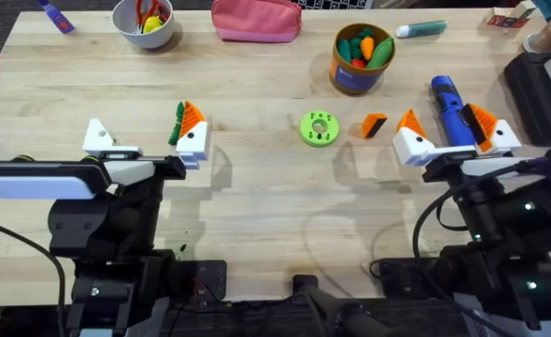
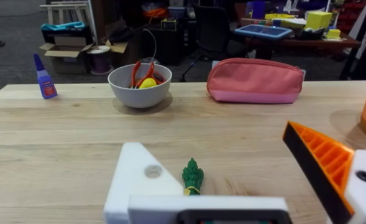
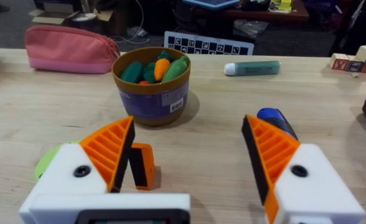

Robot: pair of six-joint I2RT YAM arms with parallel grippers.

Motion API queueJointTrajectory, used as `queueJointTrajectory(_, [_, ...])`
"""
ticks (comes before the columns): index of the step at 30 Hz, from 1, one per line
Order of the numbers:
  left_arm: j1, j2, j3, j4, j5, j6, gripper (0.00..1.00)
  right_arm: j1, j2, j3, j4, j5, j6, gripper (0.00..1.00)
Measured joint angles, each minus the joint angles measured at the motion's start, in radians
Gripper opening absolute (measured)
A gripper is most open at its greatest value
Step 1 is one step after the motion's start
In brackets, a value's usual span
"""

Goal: Pick up the gripper from the table and insert it into the empty holder that is missing its gripper. Then pick up a screw, insert it into the mounting hole, and use the screwdriver to tighten it. Finally, clean up the table by picking up the vegetable and placing it into the bucket.

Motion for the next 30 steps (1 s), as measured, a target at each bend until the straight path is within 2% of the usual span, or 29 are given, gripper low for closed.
queueJointTrajectory(10, [0.0,0.0,0.0,0.0,0.0,-0.004,0.985,0.0,0.0,0.0,0.008,0.002,0.0,0.994])
queueJointTrajectory(16, [0.0,0.0,0.042,-0.03,-0.004,-0.012,0.985,0.0,0.002,0.019,0.09,0.013,0.001,0.994])
queueJointTrajectory(19, [0.011,0.024,0.157,-0.117,-0.016,-0.013,0.985,0.0,0.007,0.081,0.078,0.015,0.001,0.994])
queueJointTrajectory(22, [0.044,0.095,0.302,-0.224,-0.027,-0.016,0.985,0.0,0.053,0.192,0.032,0.015,0.001,0.994])
queueJointTrajectory(27, [0.104,0.331,0.545,-0.421,-0.031,-0.013,0.985,0.0,0.227,0.413,-0.137,0.017,0.001,0.994])
queueJointTrajectory(30, [0.123,0.503,0.685,-0.538,-0.03,0.003,0.985,0.0,0.378,0.556,-0.292,0.018,0.001,0.994])
